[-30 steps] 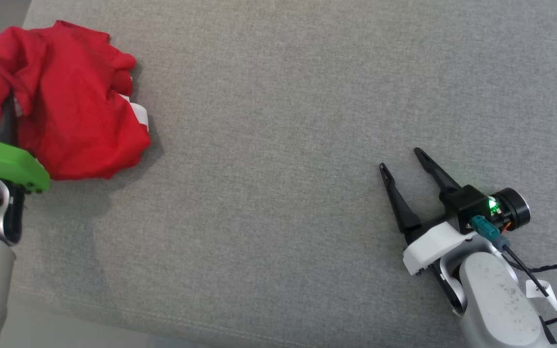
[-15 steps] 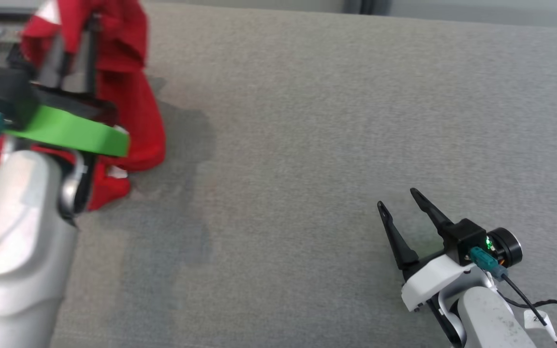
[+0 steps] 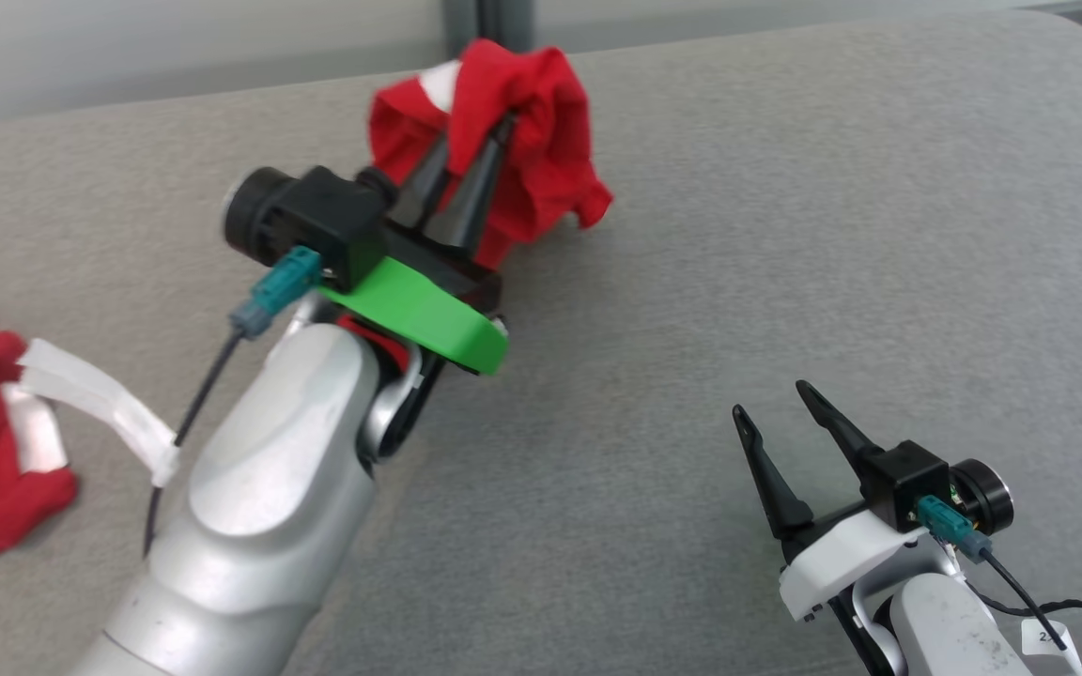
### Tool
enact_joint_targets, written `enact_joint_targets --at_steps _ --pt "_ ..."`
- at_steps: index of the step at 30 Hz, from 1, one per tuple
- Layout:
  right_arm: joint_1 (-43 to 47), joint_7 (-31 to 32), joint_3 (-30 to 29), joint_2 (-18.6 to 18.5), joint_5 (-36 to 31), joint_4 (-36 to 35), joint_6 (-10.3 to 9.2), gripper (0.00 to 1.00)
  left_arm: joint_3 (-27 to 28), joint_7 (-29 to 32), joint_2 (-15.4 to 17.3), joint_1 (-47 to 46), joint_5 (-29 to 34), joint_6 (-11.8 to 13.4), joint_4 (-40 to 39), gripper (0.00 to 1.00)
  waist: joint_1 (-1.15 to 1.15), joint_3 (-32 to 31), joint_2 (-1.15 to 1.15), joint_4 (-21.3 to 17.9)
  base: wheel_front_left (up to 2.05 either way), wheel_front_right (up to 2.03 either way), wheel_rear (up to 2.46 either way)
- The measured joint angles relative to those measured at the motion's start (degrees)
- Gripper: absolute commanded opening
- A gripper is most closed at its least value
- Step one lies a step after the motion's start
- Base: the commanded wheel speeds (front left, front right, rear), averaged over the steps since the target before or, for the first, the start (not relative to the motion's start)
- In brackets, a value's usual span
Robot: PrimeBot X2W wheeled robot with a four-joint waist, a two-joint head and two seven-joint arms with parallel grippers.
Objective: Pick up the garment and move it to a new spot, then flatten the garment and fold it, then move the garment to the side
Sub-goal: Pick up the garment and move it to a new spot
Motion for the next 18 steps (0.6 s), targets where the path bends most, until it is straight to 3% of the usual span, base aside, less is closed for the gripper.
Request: enact_joint_targets --at_steps 3,4,5,10,18 --pt "0.02 0.00 -0.01 -0.01 0.41 -0.10 0.00 1.00 -1.51 -0.01 -1.46 0.20 0.02 0.00 2.52 0.00 0.00 0.11 0.00 -2.89 0.00 0.00 0.00" --pt "0.03 0.00 0.12 0.00 0.48 -0.13 0.00 1.00 -1.90 -0.02 -1.83 0.80 0.04 0.00 3.82 0.91 0.00 0.15 0.00 -3.83 0.00 0.00 0.00" --pt "0.04 0.00 0.18 0.00 0.60 -0.16 0.00 1.00 -2.03 -0.02 -2.07 1.76 0.22 0.00 4.88 1.00 0.00 0.21 0.00 -4.66 0.00 0.00 0.00" --pt "0.14 -0.01 -0.32 -0.03 1.08 -0.33 0.00 1.00 -0.40 -0.02 -2.63 6.48 1.81 0.00 7.65 1.00 0.00 0.51 0.00 -6.87 0.00 0.00 0.00" --pt "0.42 0.00 -1.16 0.01 1.25 -0.27 0.00 1.00 9.92 -0.02 -1.71 17.00 4.54 0.08 7.65 1.00 0.00 -0.37 0.00 -4.35 0.00 0.00 0.00"
